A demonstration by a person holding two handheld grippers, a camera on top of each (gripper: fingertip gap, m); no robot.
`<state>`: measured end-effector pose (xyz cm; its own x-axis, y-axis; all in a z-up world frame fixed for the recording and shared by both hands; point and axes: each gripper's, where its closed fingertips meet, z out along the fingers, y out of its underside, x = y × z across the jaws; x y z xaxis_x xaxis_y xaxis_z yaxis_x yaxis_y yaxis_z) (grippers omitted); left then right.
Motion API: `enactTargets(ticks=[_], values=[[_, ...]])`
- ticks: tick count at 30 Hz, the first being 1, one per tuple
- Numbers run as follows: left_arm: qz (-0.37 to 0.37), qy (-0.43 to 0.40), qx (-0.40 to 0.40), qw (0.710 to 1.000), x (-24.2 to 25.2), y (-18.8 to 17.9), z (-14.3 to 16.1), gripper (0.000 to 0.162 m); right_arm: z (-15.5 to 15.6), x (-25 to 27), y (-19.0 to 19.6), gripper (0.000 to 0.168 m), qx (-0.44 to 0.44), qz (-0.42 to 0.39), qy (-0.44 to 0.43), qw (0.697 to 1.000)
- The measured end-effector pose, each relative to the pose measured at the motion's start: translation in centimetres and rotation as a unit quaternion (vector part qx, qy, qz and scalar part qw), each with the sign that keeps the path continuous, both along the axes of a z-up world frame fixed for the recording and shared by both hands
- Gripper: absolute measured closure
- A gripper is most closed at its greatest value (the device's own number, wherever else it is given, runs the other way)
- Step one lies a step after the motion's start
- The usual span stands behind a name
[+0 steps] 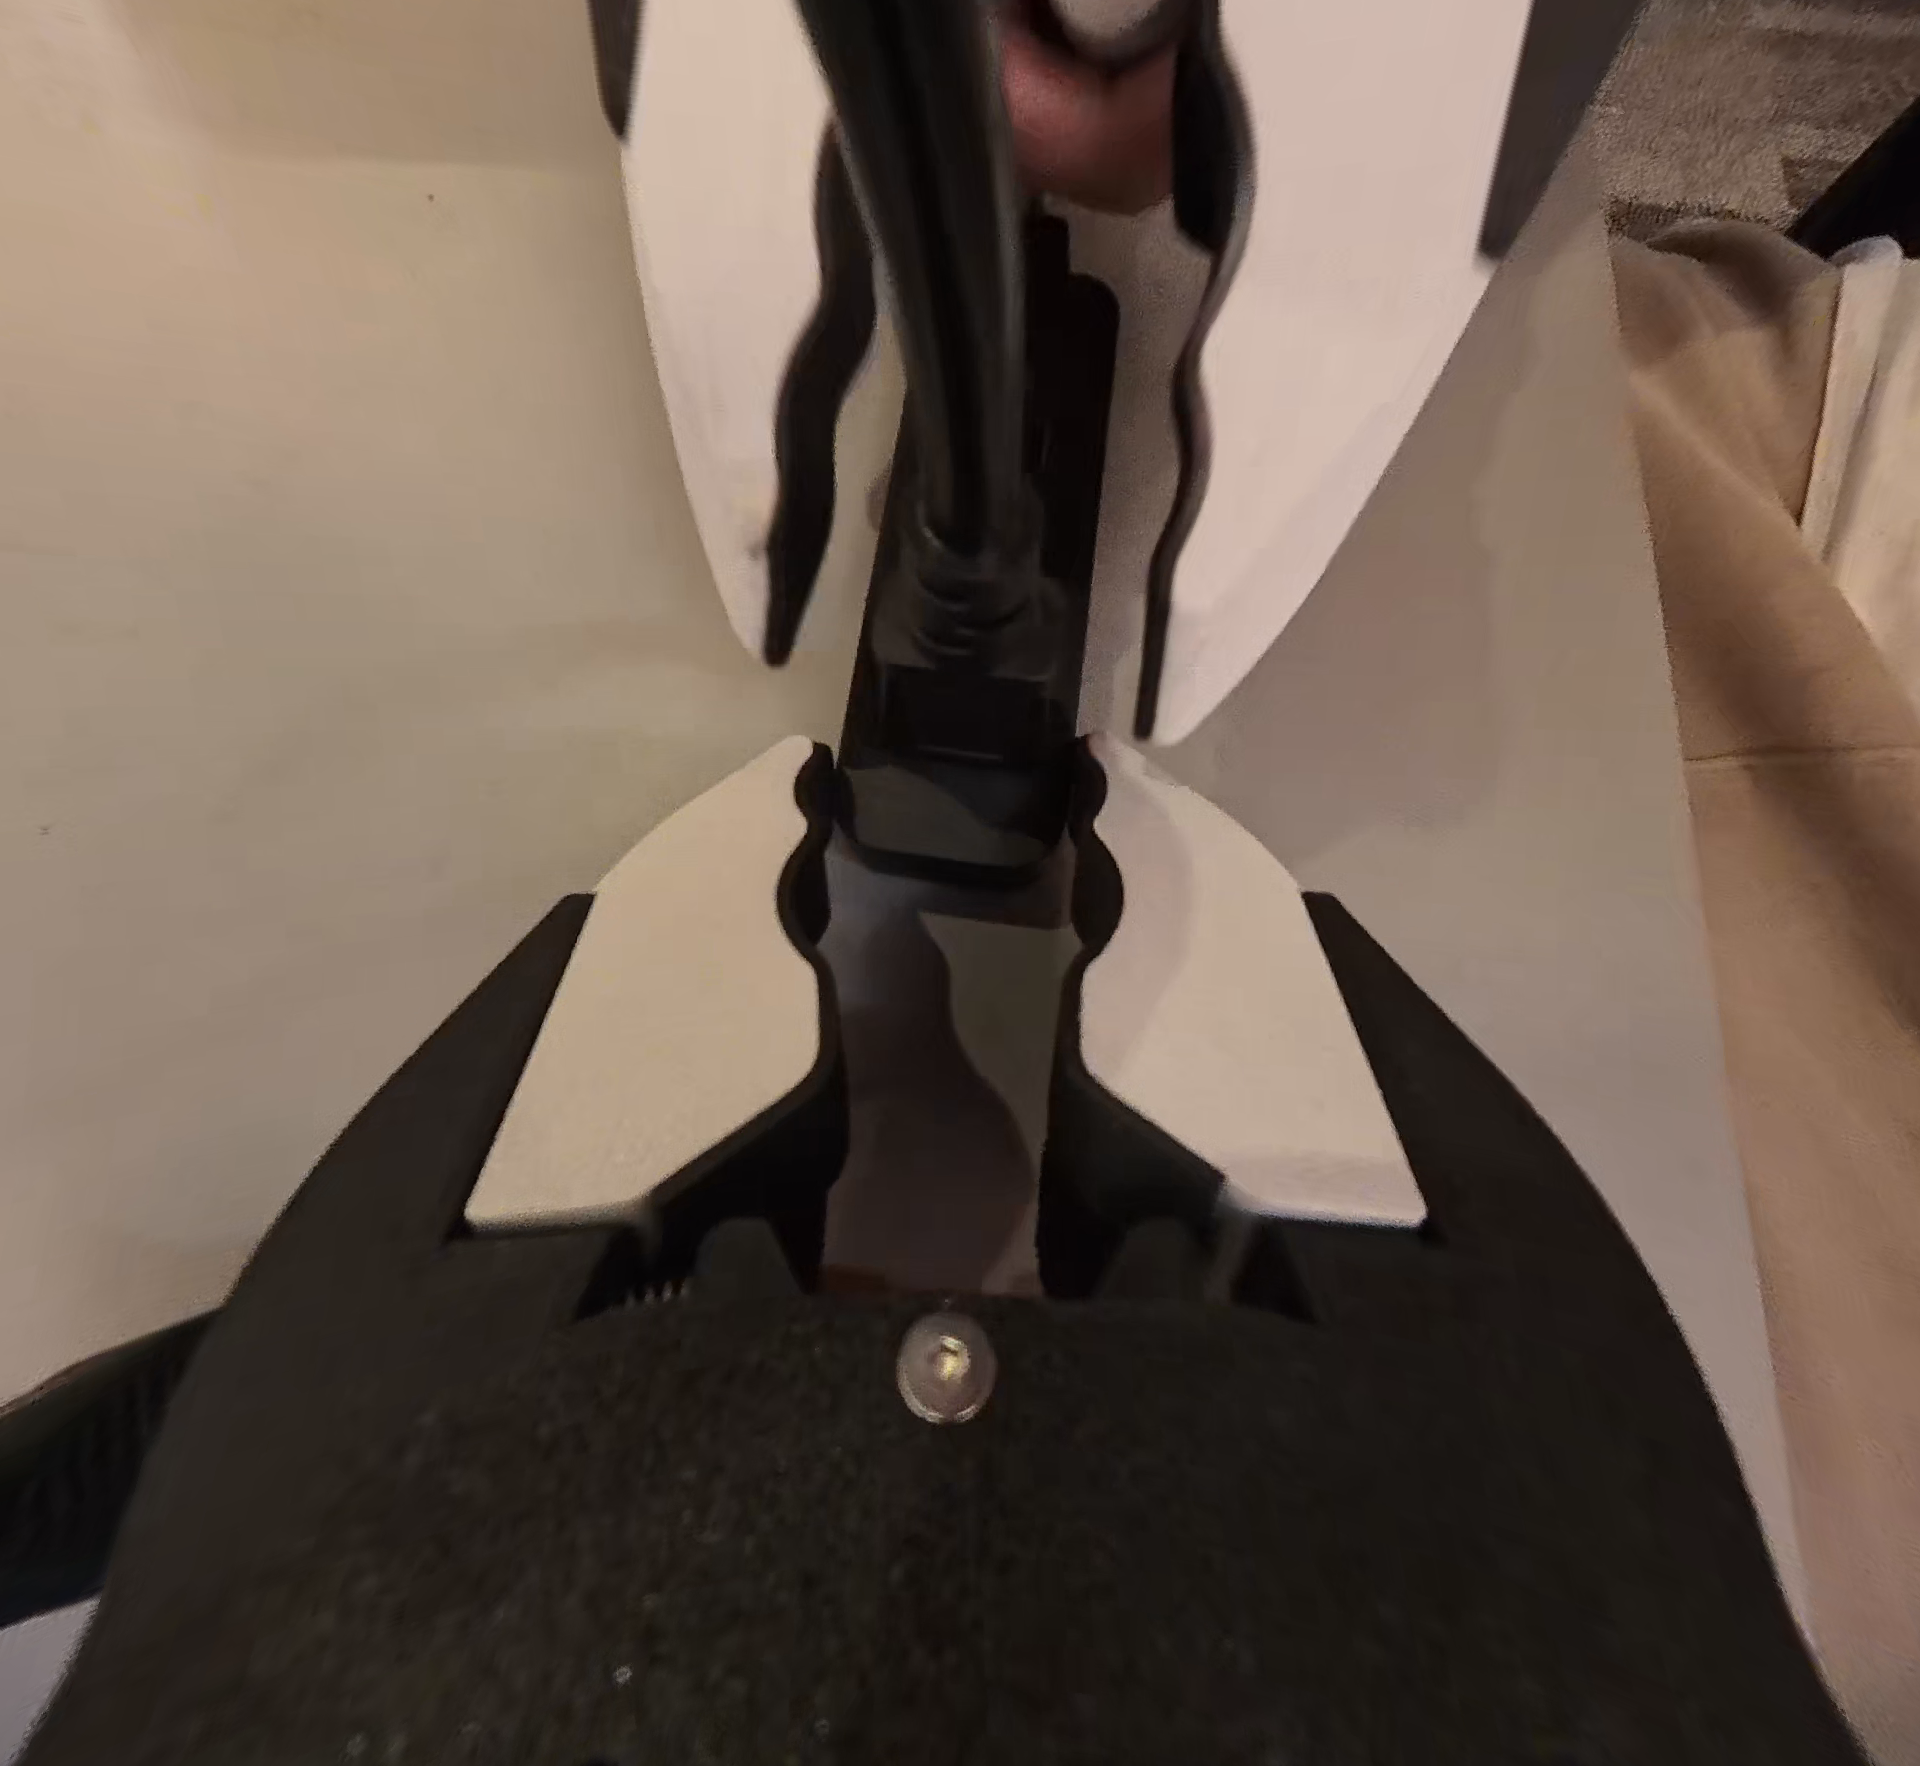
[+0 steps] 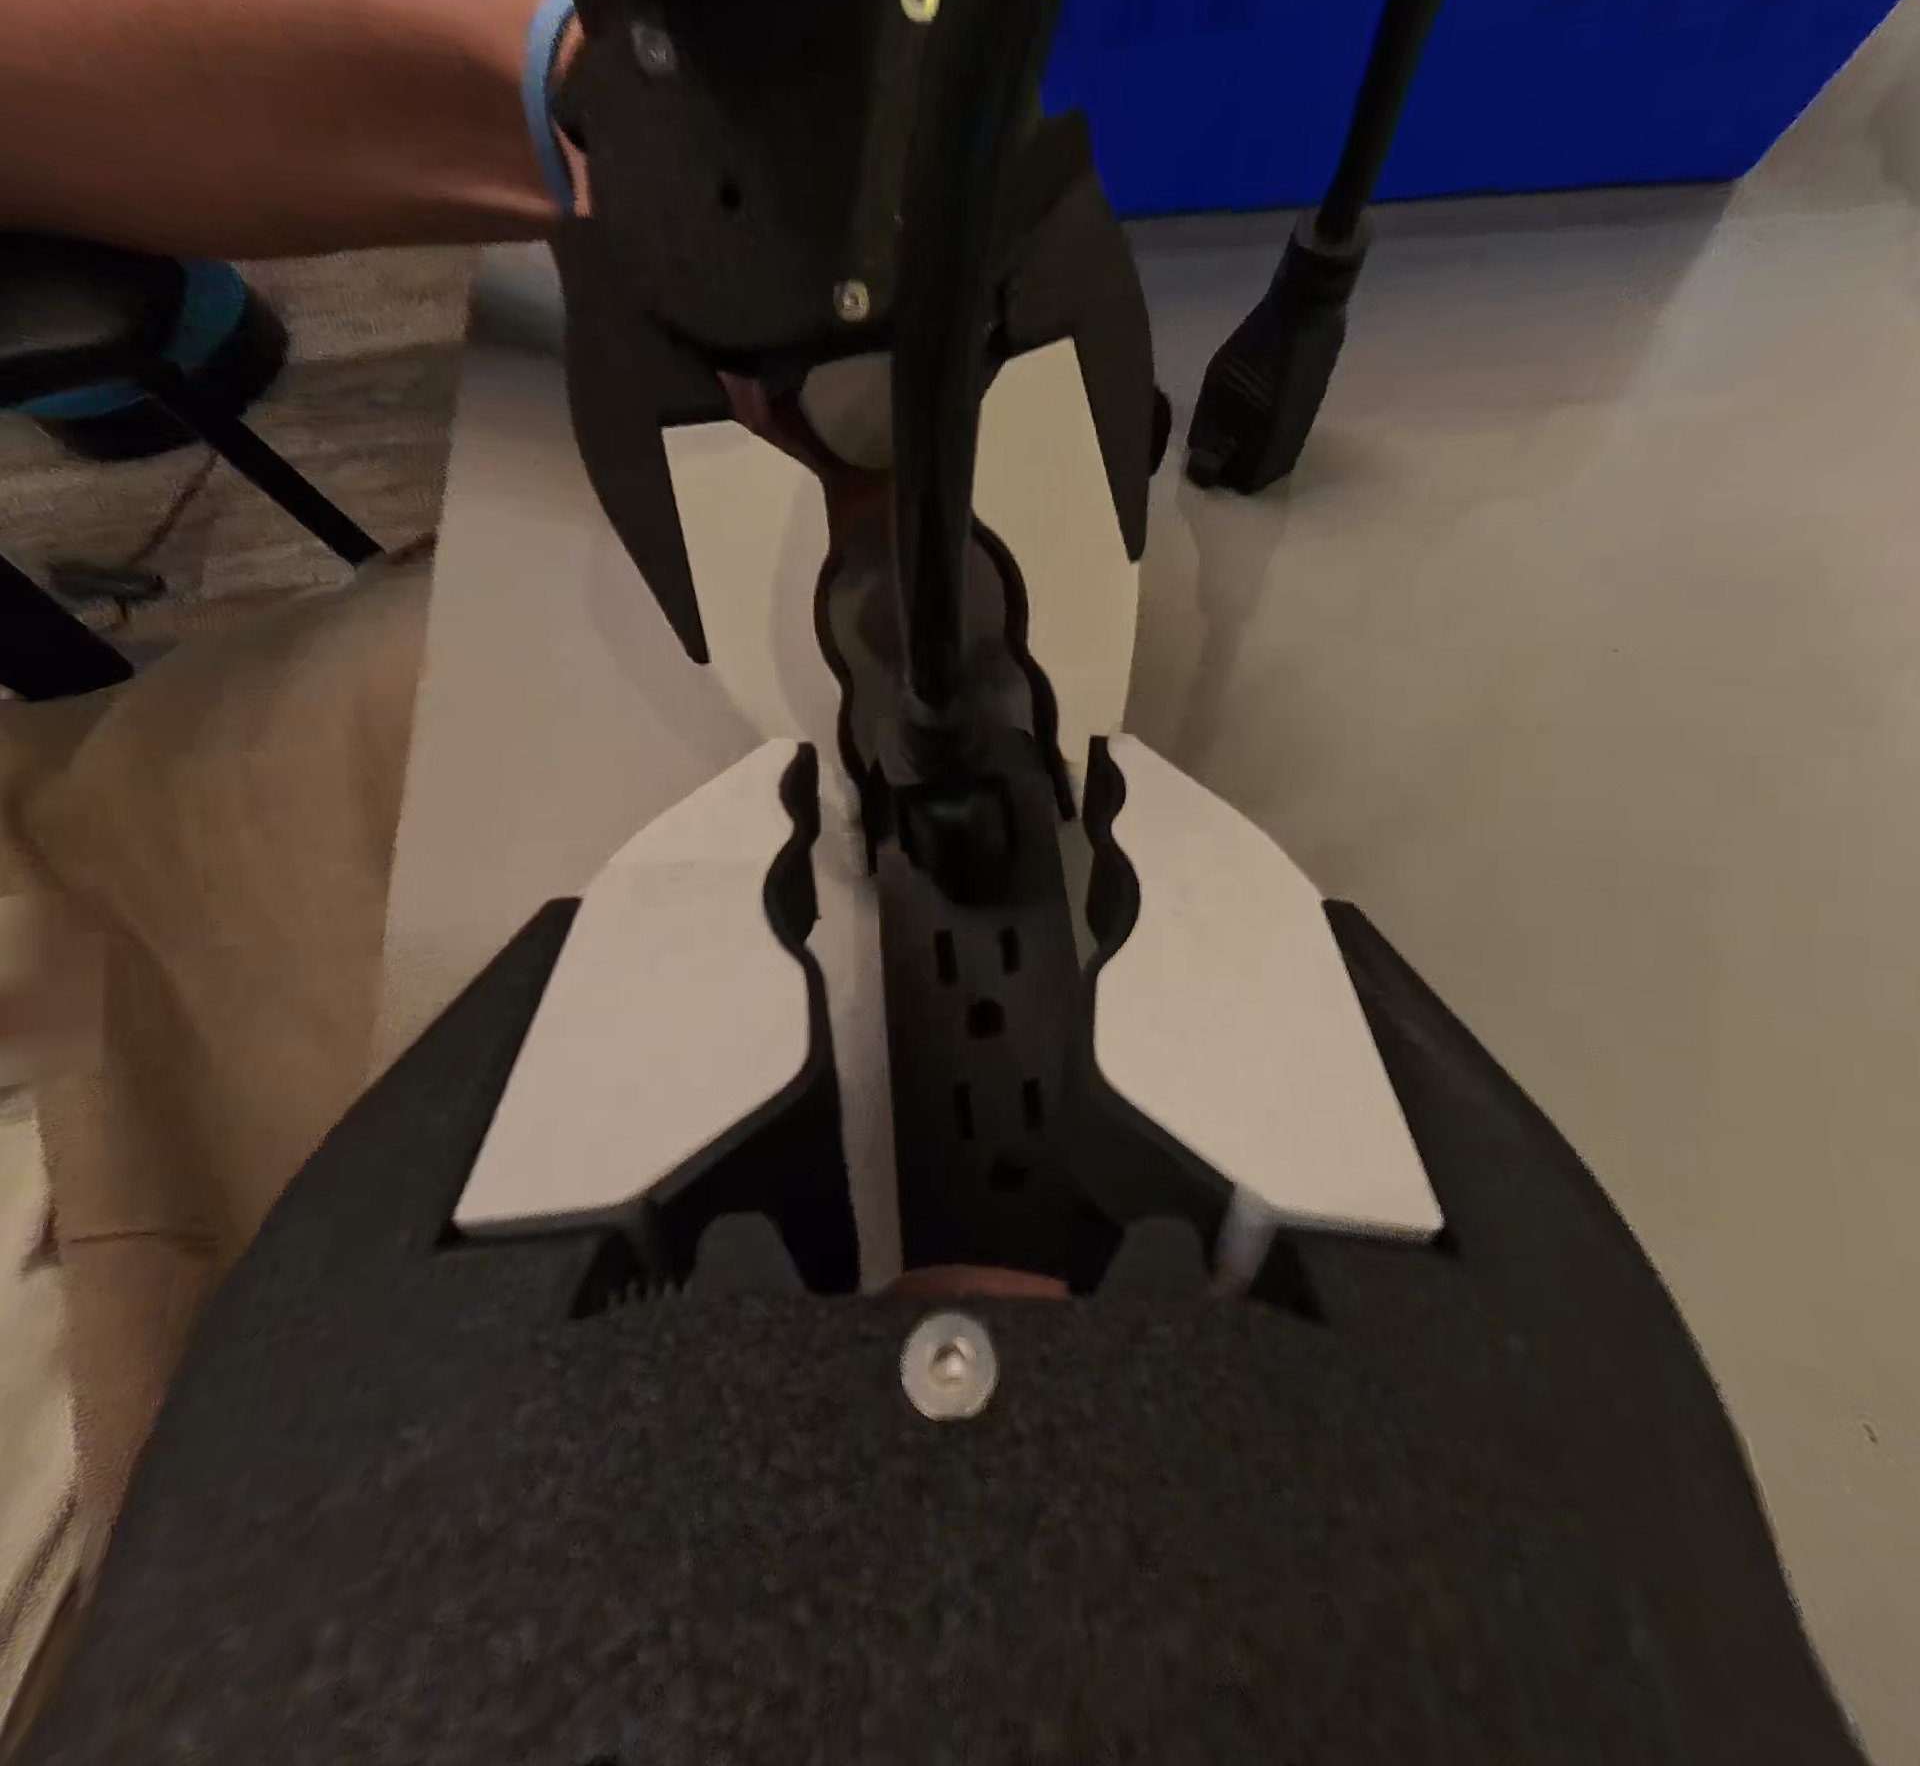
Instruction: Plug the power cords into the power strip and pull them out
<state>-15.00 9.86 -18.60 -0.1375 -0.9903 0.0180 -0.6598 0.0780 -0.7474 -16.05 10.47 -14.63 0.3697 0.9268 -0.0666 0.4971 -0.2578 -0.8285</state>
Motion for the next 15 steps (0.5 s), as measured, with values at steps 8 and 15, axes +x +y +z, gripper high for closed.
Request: enactTargets(ticks=[8,15], values=[[0.011,-0.002,0.003,1.0,0.25,0.16,-0.17,0.118,-0.83,0.06,0.15,0.143,0.011,0.011,-0.03,0.999],[0.008,0.003,0.002,1.0,0.36,-0.03,-0.3,0.118,-0.83,0.27,-0.05,0.144,0.021,0.006,-0.045,0.999]])
